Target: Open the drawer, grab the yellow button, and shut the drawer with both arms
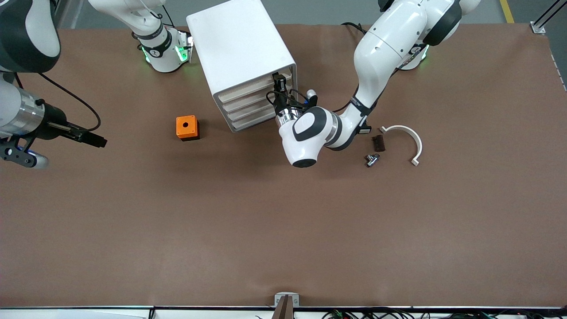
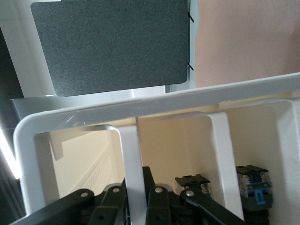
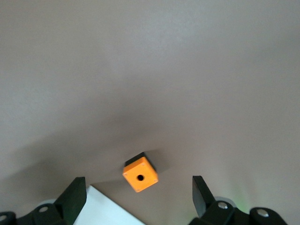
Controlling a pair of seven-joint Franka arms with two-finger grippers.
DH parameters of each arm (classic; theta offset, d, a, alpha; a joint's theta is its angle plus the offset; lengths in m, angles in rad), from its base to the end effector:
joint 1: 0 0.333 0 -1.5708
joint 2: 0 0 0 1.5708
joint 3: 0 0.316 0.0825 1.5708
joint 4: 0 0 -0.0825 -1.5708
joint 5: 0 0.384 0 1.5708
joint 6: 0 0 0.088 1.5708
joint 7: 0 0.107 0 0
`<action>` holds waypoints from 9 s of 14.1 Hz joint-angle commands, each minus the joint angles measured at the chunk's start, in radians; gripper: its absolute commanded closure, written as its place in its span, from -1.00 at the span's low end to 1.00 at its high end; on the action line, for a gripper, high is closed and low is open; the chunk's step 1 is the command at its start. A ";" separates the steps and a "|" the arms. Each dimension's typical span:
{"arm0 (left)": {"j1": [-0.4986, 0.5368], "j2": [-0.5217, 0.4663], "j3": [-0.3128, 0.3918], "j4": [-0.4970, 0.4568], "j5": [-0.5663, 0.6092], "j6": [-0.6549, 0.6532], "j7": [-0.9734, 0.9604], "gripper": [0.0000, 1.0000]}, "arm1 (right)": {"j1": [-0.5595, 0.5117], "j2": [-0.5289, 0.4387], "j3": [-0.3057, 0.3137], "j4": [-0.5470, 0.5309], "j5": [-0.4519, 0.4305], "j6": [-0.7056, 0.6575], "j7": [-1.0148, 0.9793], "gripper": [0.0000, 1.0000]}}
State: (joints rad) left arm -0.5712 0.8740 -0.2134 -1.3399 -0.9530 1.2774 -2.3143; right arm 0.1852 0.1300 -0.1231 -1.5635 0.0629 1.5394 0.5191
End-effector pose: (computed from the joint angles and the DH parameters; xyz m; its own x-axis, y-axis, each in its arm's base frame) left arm 0.4159 -0.5158 0.2428 -0.2393 0.9653 -0.1051 0.1678 -0.0655 -0.9837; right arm 0.5825 0.0472 0.5519 0.8839 -0.4411 -0.1555 -0.4412 -0.8967 0.0353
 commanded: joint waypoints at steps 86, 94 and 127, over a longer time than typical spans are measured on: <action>-0.107 -0.213 0.029 0.091 0.879 0.550 1.135 -1.00 | -0.127 0.189 -0.012 -0.510 -0.020 0.749 -0.496 0.99; -0.139 -0.211 0.002 0.096 0.757 0.520 1.133 -1.00 | -0.135 0.258 -0.013 -0.569 -0.022 0.913 -0.519 0.99; -0.063 -0.274 -0.018 0.116 0.632 0.458 1.165 -1.00 | -0.151 0.211 -0.001 0.235 -0.061 -0.135 -0.560 -1.00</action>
State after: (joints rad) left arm -0.6811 0.6561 -0.2332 -1.2119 -0.3074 1.7426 -1.2059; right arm 0.0502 0.3069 -0.1266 -1.4331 -0.0012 1.4828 -0.0339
